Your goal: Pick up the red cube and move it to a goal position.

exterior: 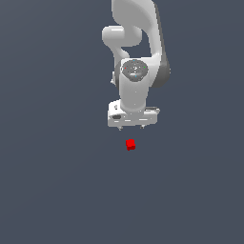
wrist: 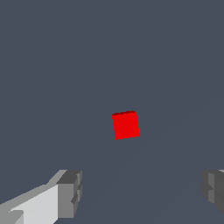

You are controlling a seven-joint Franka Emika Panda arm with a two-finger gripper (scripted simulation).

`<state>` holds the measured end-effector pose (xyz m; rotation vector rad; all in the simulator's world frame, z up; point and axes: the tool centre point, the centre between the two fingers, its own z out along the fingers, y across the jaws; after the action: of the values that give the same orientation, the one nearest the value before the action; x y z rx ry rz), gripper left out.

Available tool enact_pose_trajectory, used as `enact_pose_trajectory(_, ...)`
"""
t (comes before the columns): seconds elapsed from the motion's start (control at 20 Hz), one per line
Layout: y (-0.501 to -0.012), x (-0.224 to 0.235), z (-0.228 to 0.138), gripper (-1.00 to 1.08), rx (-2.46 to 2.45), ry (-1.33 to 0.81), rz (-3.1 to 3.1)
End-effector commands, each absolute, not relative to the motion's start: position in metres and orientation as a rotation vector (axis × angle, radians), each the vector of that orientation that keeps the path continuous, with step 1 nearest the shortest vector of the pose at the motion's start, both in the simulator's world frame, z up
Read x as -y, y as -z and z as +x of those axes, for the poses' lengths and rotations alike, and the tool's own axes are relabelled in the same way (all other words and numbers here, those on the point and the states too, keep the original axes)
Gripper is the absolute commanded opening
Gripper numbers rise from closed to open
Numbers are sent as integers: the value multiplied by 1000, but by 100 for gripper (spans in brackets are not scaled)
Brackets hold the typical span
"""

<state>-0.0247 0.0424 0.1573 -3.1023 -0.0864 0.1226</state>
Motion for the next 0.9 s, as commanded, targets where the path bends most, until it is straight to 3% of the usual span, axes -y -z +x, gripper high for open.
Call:
enact_pose_trajectory(0.0, -157, -42, -25, 100, 86, -123, -3102)
enact_pose_trajectory(0.45, -137, -43, -24, 100, 123, -105, -3107)
enact_pose_trajectory(0.85, -85, -44, -21, 100, 218, -58, -3116)
